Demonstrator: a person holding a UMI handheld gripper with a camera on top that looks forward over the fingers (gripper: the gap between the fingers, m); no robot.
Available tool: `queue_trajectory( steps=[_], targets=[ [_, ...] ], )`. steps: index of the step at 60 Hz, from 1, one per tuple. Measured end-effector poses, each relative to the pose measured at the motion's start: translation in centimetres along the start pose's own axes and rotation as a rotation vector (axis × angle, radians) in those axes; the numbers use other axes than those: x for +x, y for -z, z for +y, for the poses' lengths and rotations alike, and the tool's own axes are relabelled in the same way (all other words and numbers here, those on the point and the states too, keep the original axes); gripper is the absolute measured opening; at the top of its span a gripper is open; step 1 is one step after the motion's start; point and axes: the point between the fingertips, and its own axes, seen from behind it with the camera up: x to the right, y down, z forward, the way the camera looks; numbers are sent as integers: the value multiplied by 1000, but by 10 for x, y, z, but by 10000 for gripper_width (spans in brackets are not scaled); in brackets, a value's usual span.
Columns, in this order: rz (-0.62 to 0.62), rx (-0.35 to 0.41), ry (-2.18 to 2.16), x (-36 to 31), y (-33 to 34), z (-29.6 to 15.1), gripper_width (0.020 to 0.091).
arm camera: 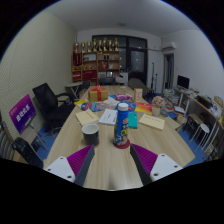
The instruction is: Pour water
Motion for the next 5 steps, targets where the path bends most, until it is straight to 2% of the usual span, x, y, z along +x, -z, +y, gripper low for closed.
queue_trajectory(
  steps=[5],
  targets=[
    [31, 2, -22, -9, 45, -9, 800]
  ],
)
